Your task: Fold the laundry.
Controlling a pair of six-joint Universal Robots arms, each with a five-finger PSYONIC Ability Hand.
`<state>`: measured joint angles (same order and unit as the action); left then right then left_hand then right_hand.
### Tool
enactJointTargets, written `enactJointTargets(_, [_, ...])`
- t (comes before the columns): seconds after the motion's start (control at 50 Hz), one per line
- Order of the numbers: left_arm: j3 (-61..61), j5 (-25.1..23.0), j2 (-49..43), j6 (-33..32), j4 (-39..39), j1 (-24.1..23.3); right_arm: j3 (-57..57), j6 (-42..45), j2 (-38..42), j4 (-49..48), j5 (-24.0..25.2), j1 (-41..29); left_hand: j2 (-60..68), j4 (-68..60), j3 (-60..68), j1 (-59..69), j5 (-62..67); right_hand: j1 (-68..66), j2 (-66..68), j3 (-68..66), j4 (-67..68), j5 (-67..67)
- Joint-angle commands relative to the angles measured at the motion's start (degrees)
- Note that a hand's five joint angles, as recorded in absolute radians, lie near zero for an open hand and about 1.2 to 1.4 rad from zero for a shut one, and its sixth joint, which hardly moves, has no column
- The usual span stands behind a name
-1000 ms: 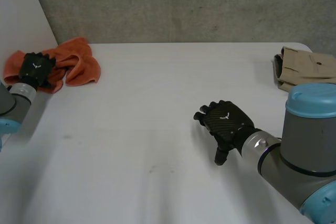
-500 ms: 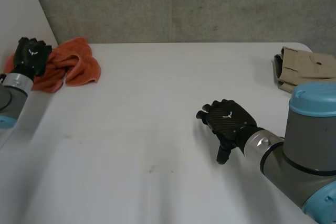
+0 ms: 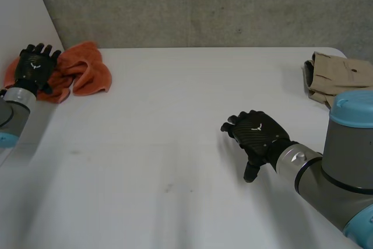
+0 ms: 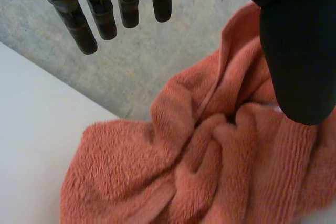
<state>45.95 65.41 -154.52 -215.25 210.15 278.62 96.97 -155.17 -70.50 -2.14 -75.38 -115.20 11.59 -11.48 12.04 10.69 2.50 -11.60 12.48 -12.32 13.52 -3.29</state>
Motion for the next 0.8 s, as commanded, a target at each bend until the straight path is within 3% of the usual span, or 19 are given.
enactJointTargets(0.02, [-2.79, -2.64, -3.24, -3.51, -1.05, -0.01, 0.07, -0.05, 0.01, -0.15, -0.03, -0.03, 2.31, -2.42, 1.86, 3.21, 1.4, 1.6, -2.48, 2.32, -3.52, 3.29])
enactJointTargets(0.18, [-6.22, -4.15, -6.23, -3.68, -2.28, 0.17, -0.02, -0.05, 0.01, -0.33, -0.03, 0.06, 15.6, -15.71, 15.15, 16.5, 14.69, 1.6, -2.48, 2.32, -3.52, 3.29])
enactJointTargets(0.46, [-9.47, -7.14, -9.66, -3.86, -5.18, 0.78, -0.11, -0.05, 0.01, -0.33, -0.03, 0.41, 23.67, -23.78, 23.22, 24.57, 22.76, 1.6, -2.48, 2.32, -3.52, 3.29])
enactJointTargets(0.6, [-9.91, -7.23, -10.1, -3.86, -5.27, 1.04, -0.11, -0.05, 0.01, -0.33, -0.03, 0.32, 42.15, -42.26, 41.7, 43.05, 41.24, 1.6, -2.48, 2.32, -3.52, 3.29])
enactJointTargets(0.66, [-9.83, -7.14, -9.93, -4.03, -5.1, 1.05, -0.11, -0.05, 0.01, -0.33, -0.03, 0.32, 68.32, -68.43, 67.87, 69.22, 67.41, 1.6, -2.48, 2.32, -3.52, 3.29])
enactJointTargets(0.8, [-3.34, -4.85, -3.96, -6.94, 1.84, 1.04, -0.11, -0.05, 0.01, -0.33, -0.03, 0.32, 68.41, -68.52, 67.96, 69.31, 67.5, 1.6, -2.48, 2.32, -3.52, 3.29])
